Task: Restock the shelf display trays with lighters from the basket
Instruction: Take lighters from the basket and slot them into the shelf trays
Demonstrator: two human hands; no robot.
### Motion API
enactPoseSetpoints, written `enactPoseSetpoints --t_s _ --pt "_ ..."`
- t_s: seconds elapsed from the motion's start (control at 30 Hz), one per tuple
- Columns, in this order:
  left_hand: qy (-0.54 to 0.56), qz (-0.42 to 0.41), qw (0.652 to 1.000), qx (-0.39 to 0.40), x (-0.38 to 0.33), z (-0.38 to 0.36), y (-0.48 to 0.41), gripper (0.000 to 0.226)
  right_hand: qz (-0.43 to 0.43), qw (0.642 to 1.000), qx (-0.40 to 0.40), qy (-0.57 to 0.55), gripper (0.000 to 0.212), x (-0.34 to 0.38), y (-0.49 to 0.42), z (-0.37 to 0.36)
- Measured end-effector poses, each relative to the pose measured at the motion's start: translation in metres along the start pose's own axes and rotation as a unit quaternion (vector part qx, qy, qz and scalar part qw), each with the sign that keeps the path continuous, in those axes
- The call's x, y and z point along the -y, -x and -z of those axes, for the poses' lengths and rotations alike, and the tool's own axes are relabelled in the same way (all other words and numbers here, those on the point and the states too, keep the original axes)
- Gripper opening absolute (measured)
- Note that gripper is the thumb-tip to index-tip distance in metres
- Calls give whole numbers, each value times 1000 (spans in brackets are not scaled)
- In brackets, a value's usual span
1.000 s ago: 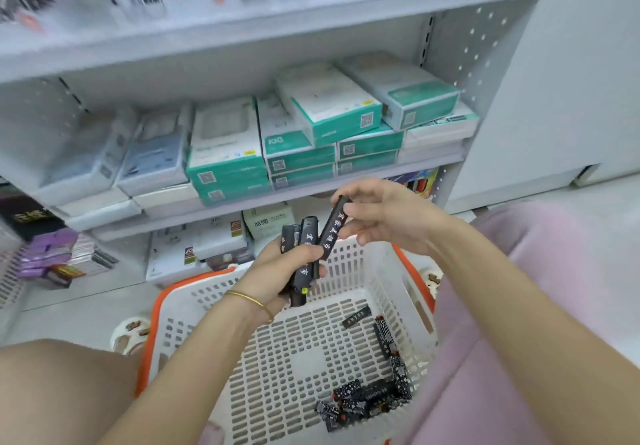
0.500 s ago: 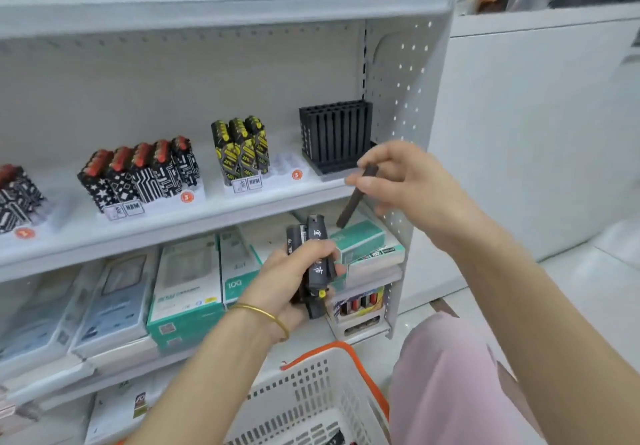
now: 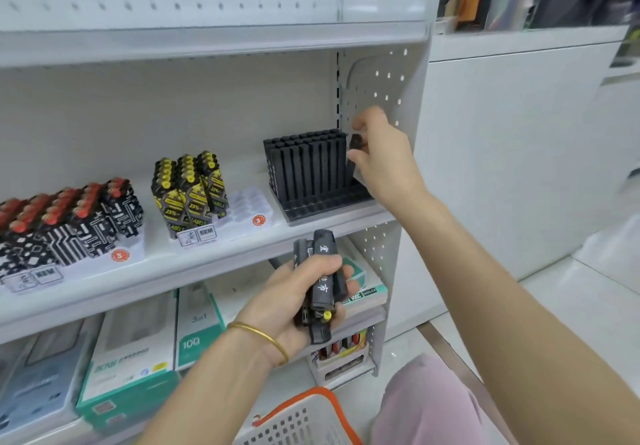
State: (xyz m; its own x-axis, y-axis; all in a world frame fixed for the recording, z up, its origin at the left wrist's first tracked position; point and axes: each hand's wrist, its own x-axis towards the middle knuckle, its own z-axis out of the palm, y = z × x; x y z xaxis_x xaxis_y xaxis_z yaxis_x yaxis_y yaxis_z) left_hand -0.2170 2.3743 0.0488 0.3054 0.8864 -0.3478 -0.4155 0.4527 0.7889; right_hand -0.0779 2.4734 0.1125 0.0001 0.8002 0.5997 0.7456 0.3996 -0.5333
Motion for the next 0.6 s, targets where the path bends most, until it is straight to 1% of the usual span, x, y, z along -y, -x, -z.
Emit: enactPoseSetpoints --t_s 0.1,0.4,0.47,0.6 --pt "-4 1 1000 0 0 2 -2 40 0 1000 10 1 27 -3 -5 -3" --pt "-3 -9 999 31 -4 6 -5 38 -13 999 30 -26 26 -8 -14 -3" --pt "-7 -10 999 37 -5 6 -5 37 -19 999 27 -24 32 -7 -13 -6" --pt "-13 -18 999 41 -6 6 -5 36 -17 999 29 -10 53 -6 -6 -7"
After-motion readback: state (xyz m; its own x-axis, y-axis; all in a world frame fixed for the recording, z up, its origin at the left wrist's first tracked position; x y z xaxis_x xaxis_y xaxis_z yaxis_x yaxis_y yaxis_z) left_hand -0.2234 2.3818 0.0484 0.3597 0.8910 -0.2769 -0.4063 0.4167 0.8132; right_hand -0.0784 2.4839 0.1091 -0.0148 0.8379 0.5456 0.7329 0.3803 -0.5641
